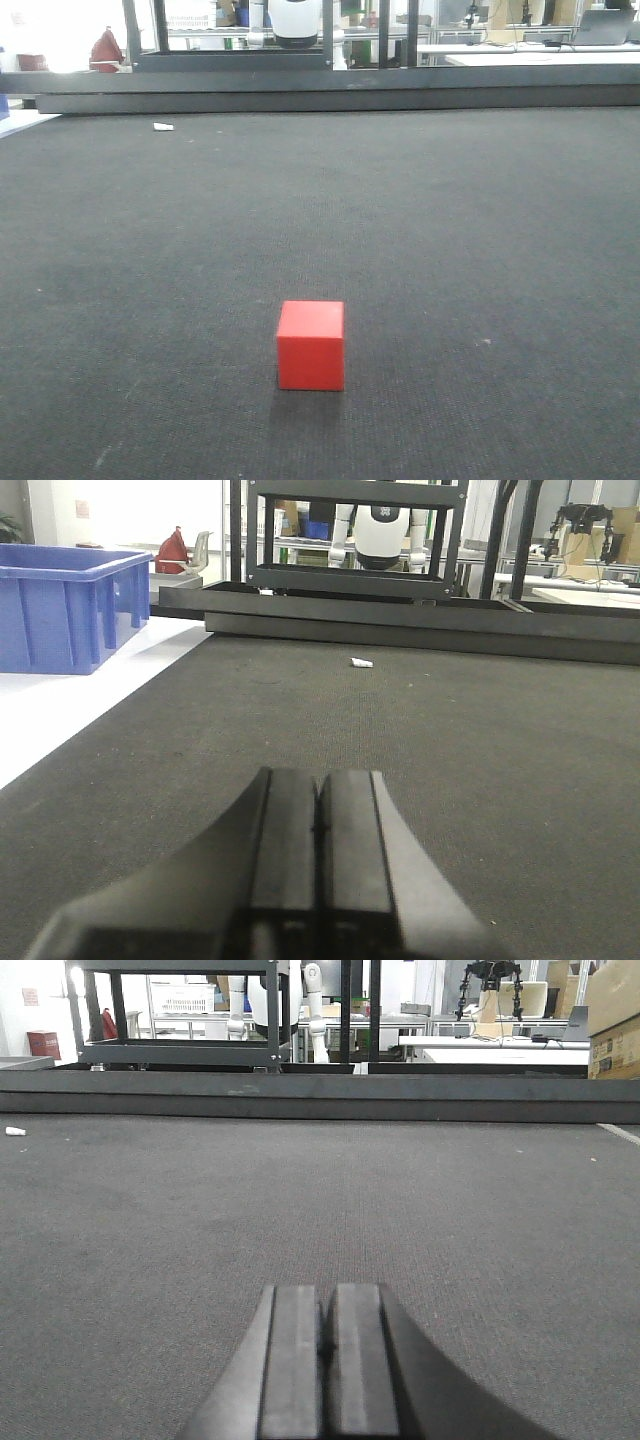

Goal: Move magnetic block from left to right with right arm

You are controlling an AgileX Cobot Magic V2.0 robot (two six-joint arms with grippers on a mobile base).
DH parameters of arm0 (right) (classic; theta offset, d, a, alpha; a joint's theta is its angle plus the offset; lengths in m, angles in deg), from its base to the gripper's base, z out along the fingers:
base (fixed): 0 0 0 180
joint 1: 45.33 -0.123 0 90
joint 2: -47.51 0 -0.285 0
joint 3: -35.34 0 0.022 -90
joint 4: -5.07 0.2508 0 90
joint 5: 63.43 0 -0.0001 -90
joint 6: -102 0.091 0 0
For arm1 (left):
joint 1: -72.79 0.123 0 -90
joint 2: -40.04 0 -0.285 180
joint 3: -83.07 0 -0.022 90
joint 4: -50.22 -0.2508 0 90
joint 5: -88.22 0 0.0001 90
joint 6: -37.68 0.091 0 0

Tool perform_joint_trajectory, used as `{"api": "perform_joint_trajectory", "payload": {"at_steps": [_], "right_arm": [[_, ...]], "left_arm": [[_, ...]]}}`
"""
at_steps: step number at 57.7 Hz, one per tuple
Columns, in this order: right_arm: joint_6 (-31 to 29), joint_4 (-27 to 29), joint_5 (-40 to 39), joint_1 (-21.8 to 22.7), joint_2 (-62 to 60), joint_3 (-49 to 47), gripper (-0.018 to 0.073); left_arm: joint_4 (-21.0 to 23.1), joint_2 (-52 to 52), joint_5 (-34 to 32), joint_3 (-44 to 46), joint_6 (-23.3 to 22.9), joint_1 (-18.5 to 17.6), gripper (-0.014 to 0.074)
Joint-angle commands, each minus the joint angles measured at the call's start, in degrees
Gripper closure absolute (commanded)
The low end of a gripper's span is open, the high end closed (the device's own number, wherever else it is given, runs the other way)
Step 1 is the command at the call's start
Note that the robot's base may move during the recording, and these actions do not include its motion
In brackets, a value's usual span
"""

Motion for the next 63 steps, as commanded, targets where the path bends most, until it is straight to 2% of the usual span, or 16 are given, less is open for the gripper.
{"api": "perform_joint_trajectory", "payload": {"at_steps": [1, 29, 49, 63], "right_arm": [[-0.5, -0.6, -5.5, 0.0, -1.2, -0.1, 0.0524], [-0.5, -0.6, -4.9, 0.0, -1.0, -1.3, 0.0524], [-0.4, -0.6, 15.1, 0.0, 10.6, -16.7, 0.0524], [-0.4, -0.8, 17.5, -0.3, 23.3, -23.1, 0.0524]], "left_arm": [[0.3, -0.4, -5.0, -0.4, 0.0, -0.2, 0.0722], [0.3, -0.4, -5.0, -0.4, 0.0, -0.2, 0.0722], [0.3, -0.4, -5.0, -0.4, 0.0, -0.2, 0.0722], [0.3, -0.4, -5.0, -0.4, 0.0, -0.2, 0.0722]]}}
